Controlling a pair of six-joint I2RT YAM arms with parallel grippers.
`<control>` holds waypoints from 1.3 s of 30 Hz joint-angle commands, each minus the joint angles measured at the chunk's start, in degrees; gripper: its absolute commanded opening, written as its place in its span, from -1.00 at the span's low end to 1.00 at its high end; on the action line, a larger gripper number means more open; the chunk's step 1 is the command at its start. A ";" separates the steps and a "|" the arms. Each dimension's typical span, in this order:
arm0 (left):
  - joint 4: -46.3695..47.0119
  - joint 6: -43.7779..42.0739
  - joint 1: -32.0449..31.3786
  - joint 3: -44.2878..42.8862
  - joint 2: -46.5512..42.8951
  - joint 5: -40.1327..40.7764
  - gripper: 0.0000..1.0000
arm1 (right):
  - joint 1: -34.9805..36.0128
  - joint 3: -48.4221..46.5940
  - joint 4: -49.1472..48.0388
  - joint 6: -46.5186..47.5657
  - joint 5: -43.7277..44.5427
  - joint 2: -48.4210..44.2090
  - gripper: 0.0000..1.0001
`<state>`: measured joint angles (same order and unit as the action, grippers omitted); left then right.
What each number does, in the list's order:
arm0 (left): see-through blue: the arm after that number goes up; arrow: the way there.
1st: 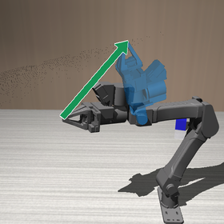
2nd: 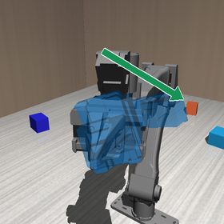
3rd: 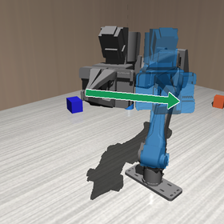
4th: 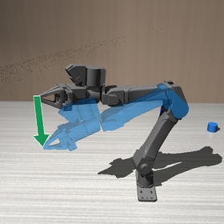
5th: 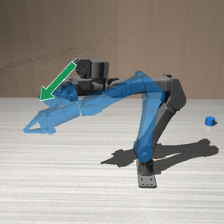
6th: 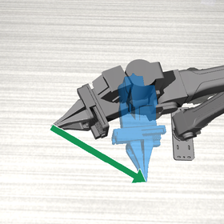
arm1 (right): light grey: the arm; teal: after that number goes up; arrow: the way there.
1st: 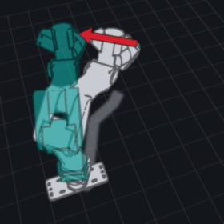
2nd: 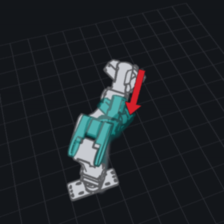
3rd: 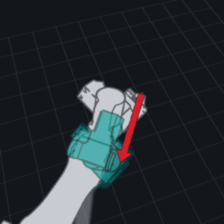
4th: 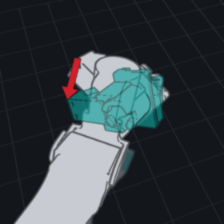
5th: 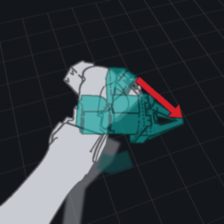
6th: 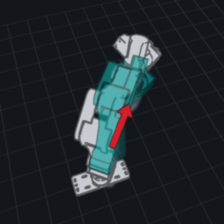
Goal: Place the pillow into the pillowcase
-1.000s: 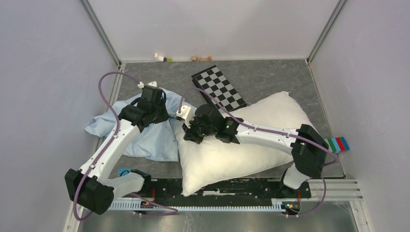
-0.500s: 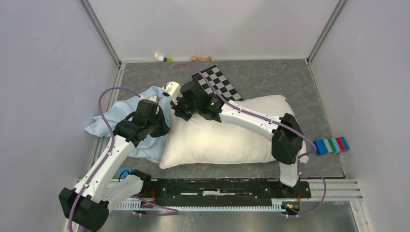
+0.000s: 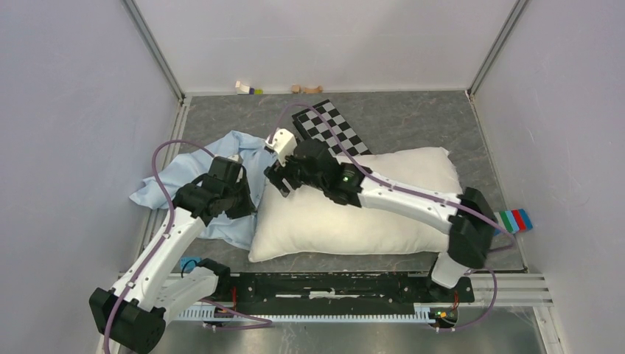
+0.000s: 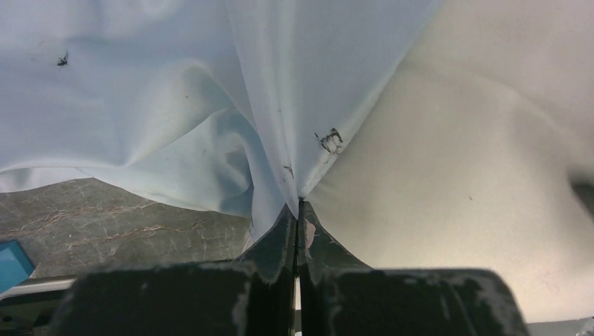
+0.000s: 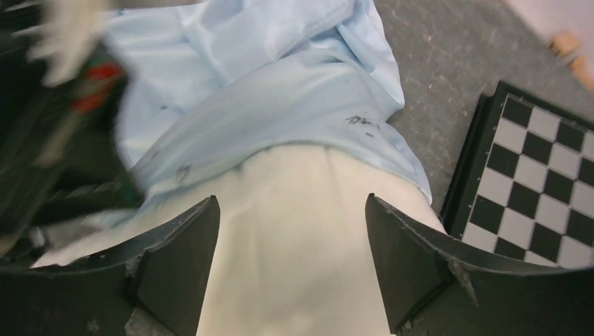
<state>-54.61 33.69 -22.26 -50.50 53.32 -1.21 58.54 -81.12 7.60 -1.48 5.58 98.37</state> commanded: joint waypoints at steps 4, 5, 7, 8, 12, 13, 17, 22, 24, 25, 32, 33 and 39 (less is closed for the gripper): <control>-1.06 3.84 0.00 -2.26 0.36 3.46 -0.95 | 11.02 17.22 -7.16 14.03 5.68 -16.74 0.96; -0.99 4.24 0.02 -2.23 0.55 3.48 -0.95 | 12.82 18.97 -7.90 15.79 5.63 -17.61 0.96; -0.55 4.60 0.01 -2.23 0.88 3.28 -0.95 | 16.58 21.28 -9.52 18.88 7.81 -18.49 0.96; -0.42 4.75 0.01 -2.31 0.94 3.24 -0.95 | 18.39 21.57 -9.53 20.44 9.78 -18.04 0.96; -0.57 4.18 0.02 -3.68 1.69 3.22 -0.95 | 23.61 20.19 -9.43 25.50 16.43 -12.24 0.96; -0.75 3.87 0.00 -4.08 2.02 3.11 -0.95 | 24.29 19.91 -9.73 26.37 17.70 -9.89 0.96; -1.53 2.59 -0.02 -5.67 3.05 2.36 -0.95 | 25.48 20.15 -14.52 29.03 24.27 -2.04 0.96; -4.39 0.31 0.02 -8.64 3.96 1.71 -0.95 | 21.20 18.93 -15.47 27.40 29.55 -0.02 -0.27; -5.50 -0.89 -0.02 -9.70 4.55 0.82 -0.95 | 18.47 18.46 -14.80 25.43 27.65 -2.71 -0.97; -6.21 -1.34 0.01 -10.11 4.89 -0.33 -0.95 | 17.08 17.92 -14.20 23.79 26.12 -3.84 -1.00; -10.55 -5.07 -0.08 -12.86 5.49 -5.24 -0.95 | 8.60 15.42 -13.78 12.52 12.41 -4.72 -1.00; -11.06 -5.37 -0.08 -13.40 5.20 -6.09 -0.95 | 7.85 14.49 -13.43 11.18 12.17 -3.69 -1.00; -17.41 -6.20 -0.24 -19.31 4.33 -13.12 -0.95 | 6.43 8.70 -10.07 1.82 15.07 3.36 -1.00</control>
<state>-61.54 30.72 -22.24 -64.47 59.11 -6.55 68.16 -67.92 -2.81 8.08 14.50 97.34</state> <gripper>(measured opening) 0.037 0.027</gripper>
